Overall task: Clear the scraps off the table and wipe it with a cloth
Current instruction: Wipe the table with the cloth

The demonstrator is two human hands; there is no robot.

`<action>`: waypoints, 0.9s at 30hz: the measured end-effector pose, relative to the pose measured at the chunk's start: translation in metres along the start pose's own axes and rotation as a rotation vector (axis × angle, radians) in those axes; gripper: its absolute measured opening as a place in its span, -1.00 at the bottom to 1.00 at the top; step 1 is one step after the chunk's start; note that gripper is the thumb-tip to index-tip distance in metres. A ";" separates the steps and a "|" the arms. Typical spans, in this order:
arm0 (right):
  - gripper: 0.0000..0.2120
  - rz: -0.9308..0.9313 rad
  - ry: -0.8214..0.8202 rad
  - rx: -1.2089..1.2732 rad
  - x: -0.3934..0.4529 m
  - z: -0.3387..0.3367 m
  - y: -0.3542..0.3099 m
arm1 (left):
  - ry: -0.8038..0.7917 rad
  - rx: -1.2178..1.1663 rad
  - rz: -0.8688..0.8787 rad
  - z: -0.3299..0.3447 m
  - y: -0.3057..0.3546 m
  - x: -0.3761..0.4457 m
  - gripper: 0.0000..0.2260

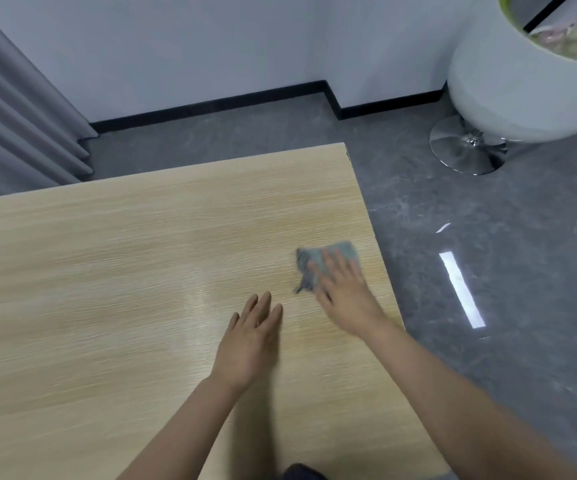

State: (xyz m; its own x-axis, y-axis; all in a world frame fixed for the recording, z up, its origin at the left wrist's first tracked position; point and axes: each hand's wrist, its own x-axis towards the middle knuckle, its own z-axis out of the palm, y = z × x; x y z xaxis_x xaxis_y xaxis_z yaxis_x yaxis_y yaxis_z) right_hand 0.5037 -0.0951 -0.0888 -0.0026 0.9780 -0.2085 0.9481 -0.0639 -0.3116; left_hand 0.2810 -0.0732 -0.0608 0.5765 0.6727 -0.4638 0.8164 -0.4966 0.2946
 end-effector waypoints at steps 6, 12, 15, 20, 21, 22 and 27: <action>-0.57 -0.307 -0.117 -0.053 -0.032 0.007 0.022 | -0.044 0.000 0.027 0.002 -0.008 -0.029 -0.30; -0.48 0.193 -0.038 0.045 -0.003 -0.020 0.044 | -0.049 -0.017 0.009 0.011 -0.009 -0.034 -0.32; -0.51 0.238 -0.009 -0.004 0.001 -0.013 0.027 | -0.073 0.014 0.002 0.012 -0.010 -0.033 -0.35; -0.44 -0.303 -0.035 -0.016 -0.029 0.020 -0.007 | -0.078 0.010 0.026 0.014 -0.012 -0.035 -0.39; -0.47 -0.407 -0.048 -0.038 -0.034 0.021 -0.006 | -0.072 -0.006 0.030 0.014 -0.012 -0.035 -0.40; -0.48 -0.473 -0.051 -0.066 -0.035 0.017 -0.002 | -0.067 -0.020 0.031 0.014 -0.012 -0.034 -0.40; -0.35 -0.109 0.035 -0.017 -0.004 -0.023 0.042 | -0.059 -0.010 0.018 0.015 -0.014 -0.034 -0.38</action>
State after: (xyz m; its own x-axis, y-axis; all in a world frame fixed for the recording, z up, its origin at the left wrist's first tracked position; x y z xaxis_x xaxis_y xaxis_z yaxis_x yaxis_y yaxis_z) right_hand 0.5510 -0.0971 -0.0798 -0.0953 0.9854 -0.1411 0.9479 0.0465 -0.3151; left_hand 0.2495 -0.0972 -0.0621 0.5886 0.6300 -0.5066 0.8063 -0.5028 0.3117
